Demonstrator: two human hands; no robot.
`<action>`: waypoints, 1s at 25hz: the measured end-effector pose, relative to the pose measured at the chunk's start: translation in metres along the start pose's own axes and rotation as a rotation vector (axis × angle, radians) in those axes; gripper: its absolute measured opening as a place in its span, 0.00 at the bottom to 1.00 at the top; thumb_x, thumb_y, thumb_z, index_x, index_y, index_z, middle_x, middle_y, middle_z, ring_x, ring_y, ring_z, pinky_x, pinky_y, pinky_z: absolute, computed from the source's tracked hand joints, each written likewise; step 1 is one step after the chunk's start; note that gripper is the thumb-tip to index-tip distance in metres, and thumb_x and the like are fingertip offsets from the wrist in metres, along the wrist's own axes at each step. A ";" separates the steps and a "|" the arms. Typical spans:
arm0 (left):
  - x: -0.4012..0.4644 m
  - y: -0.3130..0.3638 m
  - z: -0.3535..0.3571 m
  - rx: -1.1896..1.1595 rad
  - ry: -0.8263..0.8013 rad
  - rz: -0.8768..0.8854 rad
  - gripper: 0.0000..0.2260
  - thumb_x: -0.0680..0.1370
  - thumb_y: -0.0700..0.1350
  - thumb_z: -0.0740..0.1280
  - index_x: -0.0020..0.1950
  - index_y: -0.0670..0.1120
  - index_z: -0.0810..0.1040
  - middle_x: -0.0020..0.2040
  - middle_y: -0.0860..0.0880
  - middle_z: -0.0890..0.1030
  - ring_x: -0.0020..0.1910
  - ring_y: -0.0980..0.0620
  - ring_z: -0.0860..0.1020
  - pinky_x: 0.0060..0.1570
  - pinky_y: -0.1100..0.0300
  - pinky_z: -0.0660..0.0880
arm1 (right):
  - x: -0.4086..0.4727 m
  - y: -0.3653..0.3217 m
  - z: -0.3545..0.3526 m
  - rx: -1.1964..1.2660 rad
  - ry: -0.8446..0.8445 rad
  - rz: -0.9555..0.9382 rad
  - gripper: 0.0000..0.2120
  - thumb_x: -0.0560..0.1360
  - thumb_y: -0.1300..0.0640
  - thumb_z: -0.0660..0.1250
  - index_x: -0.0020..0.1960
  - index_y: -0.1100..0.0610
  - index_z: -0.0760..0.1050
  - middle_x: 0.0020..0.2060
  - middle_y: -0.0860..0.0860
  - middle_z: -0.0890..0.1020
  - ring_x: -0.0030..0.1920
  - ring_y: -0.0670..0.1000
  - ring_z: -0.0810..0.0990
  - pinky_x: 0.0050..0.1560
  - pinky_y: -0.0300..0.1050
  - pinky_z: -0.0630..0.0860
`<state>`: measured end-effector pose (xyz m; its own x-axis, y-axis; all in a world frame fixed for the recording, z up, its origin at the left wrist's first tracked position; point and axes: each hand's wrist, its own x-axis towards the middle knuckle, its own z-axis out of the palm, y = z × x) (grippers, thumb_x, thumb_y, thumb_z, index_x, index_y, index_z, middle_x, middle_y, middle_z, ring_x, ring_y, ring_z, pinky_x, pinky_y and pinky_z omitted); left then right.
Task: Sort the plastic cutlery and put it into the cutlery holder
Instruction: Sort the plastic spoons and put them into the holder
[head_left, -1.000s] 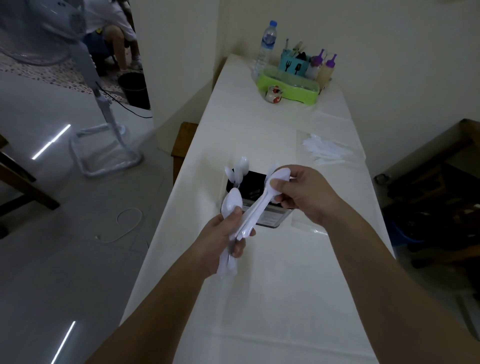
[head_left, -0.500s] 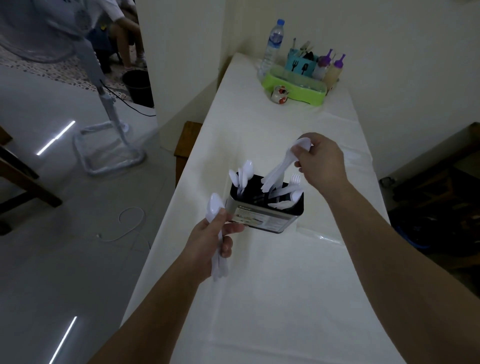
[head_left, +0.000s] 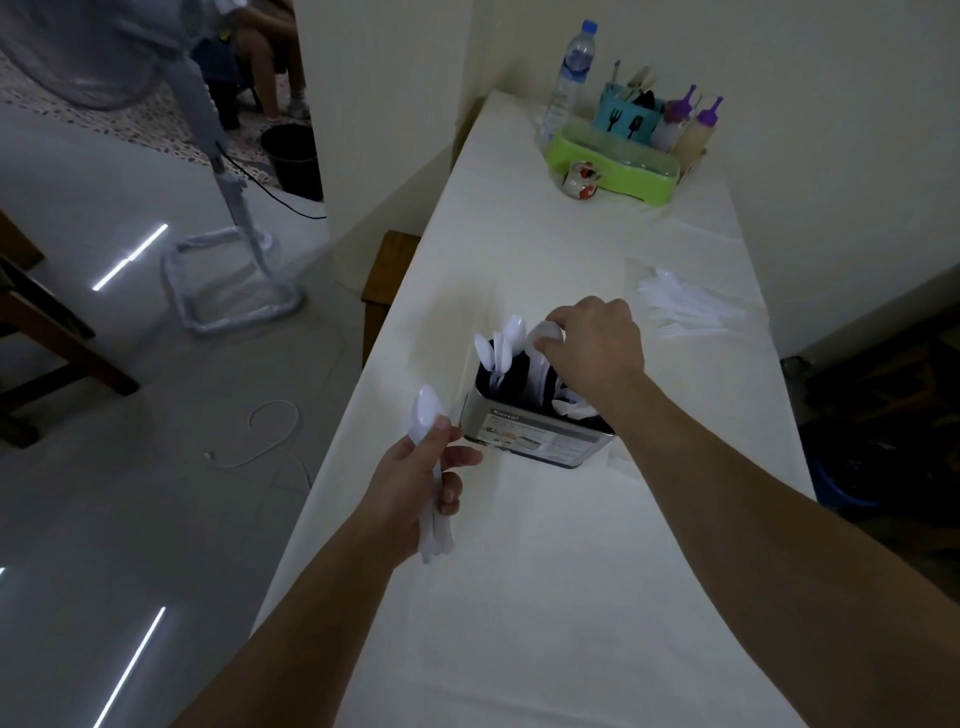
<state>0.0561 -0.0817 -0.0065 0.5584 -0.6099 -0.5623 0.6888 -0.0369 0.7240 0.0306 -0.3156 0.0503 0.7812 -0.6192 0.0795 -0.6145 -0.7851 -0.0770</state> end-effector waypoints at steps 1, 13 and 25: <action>0.000 0.001 0.000 0.002 0.000 0.001 0.16 0.81 0.55 0.62 0.56 0.42 0.77 0.40 0.45 0.84 0.25 0.53 0.70 0.26 0.61 0.69 | 0.001 -0.002 -0.002 -0.067 -0.034 0.004 0.12 0.76 0.46 0.63 0.52 0.50 0.81 0.45 0.52 0.78 0.53 0.58 0.71 0.45 0.46 0.66; -0.003 0.003 -0.001 0.036 -0.016 0.009 0.16 0.81 0.53 0.64 0.57 0.40 0.77 0.33 0.48 0.76 0.27 0.53 0.70 0.27 0.60 0.68 | -0.005 -0.009 -0.007 -0.087 -0.149 0.021 0.20 0.71 0.43 0.68 0.57 0.54 0.78 0.52 0.54 0.76 0.56 0.58 0.72 0.46 0.47 0.68; -0.012 0.000 -0.002 0.019 -0.038 0.009 0.11 0.80 0.48 0.66 0.54 0.40 0.76 0.29 0.49 0.72 0.26 0.53 0.69 0.26 0.61 0.68 | -0.009 -0.005 -0.003 0.120 -0.068 0.077 0.14 0.77 0.51 0.63 0.61 0.53 0.76 0.47 0.52 0.84 0.52 0.56 0.79 0.44 0.45 0.74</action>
<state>0.0508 -0.0731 -0.0006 0.5464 -0.6400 -0.5403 0.6745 -0.0462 0.7368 0.0264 -0.3060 0.0530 0.7401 -0.6725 0.0016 -0.6589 -0.7256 -0.1986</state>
